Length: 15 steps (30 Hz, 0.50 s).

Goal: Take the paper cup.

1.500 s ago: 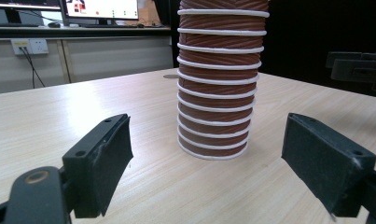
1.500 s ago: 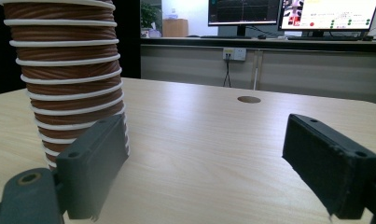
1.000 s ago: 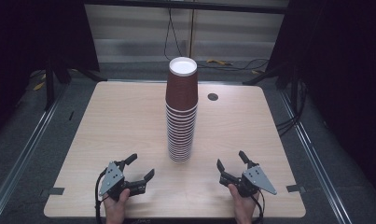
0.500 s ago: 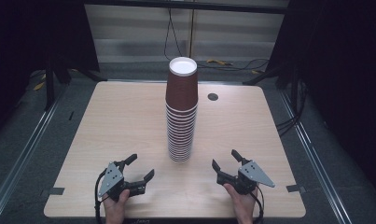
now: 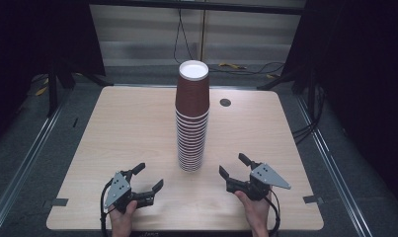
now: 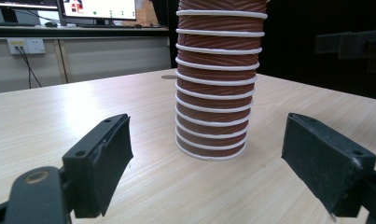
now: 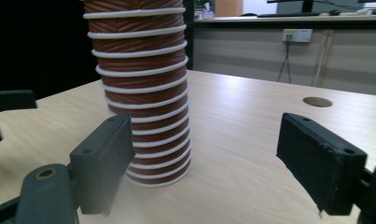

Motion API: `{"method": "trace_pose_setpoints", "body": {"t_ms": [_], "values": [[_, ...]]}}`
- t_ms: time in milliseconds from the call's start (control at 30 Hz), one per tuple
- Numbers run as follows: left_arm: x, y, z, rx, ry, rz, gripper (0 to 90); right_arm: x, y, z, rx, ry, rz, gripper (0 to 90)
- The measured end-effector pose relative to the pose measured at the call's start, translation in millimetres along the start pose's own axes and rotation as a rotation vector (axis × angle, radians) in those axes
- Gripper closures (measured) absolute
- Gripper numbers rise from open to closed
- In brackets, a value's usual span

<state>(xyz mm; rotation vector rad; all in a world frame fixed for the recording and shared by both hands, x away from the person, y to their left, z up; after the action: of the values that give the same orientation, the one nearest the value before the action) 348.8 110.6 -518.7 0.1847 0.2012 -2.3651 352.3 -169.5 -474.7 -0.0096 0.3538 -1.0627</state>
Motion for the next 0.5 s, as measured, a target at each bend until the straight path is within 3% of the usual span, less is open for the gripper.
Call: {"method": "trace_pose_setpoints", "body": {"t_ms": [200,400,500], "values": [[0.1,0.4,0.0,-0.002,0.0,-0.001,15.6,-6.5,3.3,10.9,-0.012,0.021,0.034,17.7],[0.2,0.3,0.0,-0.002,0.0,-0.001,15.6,-18.1,8.5,22.5,-0.039,0.016,0.099,16.0],[0.2,0.3,0.0,-0.001,0.0,-0.002,15.6,-26.3,10.8,34.4,-0.042,0.01,0.156,16.7]]}}
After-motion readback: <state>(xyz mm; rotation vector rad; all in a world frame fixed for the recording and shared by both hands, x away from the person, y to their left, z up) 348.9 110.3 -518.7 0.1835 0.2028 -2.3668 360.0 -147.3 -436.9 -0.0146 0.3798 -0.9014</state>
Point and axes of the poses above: each handheld gripper's, and its own axes: y roughly forward along the jaws, z roughly out of its top, x roughly to its right, the point moved 8 cm from there along y, roughly forward along the jaws, and after that the axes turned 14 degrees about y, right-handed, at the moved point
